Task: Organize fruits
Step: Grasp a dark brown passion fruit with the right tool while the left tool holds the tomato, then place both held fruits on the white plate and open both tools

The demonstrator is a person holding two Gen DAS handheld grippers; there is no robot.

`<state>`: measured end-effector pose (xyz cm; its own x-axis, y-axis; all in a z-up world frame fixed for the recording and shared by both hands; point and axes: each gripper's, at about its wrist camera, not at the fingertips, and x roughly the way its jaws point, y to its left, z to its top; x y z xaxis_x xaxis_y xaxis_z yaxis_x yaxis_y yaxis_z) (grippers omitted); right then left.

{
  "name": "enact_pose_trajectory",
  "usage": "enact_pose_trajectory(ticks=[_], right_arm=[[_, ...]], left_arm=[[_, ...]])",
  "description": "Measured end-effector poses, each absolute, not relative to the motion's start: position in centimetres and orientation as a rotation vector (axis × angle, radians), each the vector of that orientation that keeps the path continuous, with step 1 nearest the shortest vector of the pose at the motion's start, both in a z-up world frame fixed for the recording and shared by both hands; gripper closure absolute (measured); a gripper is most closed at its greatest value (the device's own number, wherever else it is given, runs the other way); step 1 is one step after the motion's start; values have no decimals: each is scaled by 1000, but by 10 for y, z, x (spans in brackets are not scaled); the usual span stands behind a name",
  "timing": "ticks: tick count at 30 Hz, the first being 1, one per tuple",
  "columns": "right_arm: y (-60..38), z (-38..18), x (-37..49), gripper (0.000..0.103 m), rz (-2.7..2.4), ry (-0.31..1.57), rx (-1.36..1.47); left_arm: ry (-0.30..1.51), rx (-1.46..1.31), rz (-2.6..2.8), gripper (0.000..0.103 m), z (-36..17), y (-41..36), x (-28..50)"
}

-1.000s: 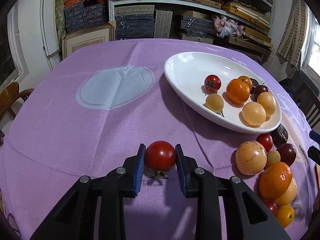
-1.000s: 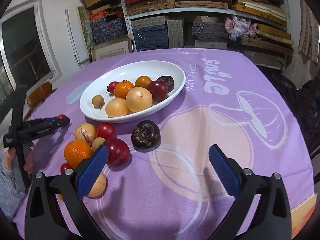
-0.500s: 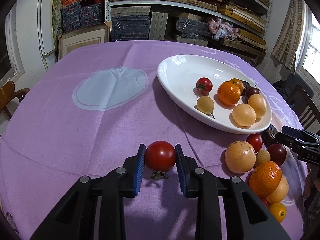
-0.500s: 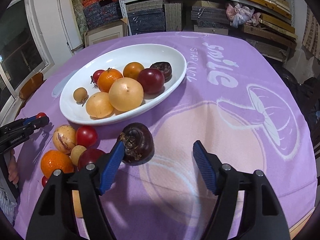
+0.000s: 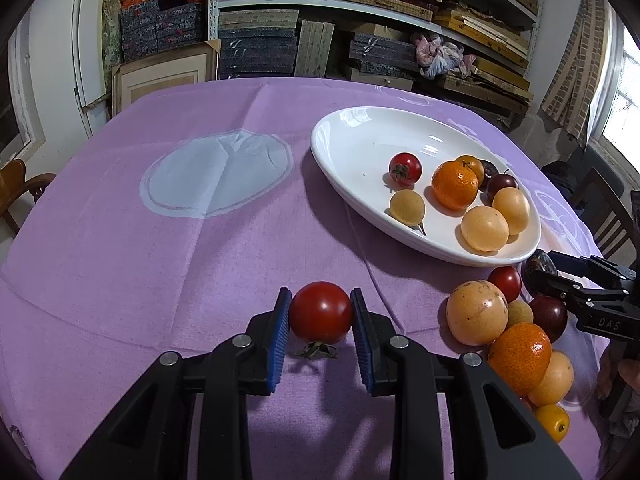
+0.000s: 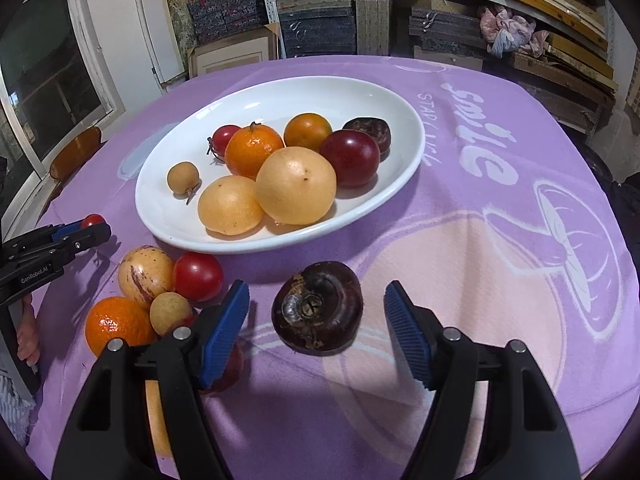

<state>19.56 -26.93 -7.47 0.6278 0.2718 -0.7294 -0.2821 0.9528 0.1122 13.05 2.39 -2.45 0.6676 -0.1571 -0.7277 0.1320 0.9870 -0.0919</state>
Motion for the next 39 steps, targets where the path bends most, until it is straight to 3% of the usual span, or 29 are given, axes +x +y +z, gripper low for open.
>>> enact_pose_trajectory(ticks=[5, 10, 21, 29, 39], right_arm=[[-270, -79, 194, 42, 303, 837, -35], [-262, -79, 189, 58, 323, 834, -65], [-261, -73, 173, 59, 304, 798, -82], [-285, -34, 151, 59, 325, 710, 25], [-251, 17, 240, 59, 327, 720, 6]], left_arm=[[820, -27, -172, 73, -23, 22, 129], [825, -26, -173, 73, -24, 21, 129], [801, -28, -193, 73, -20, 17, 125], [745, -32, -194, 73, 8, 15, 129], [762, 10, -218, 73, 17, -23, 193]])
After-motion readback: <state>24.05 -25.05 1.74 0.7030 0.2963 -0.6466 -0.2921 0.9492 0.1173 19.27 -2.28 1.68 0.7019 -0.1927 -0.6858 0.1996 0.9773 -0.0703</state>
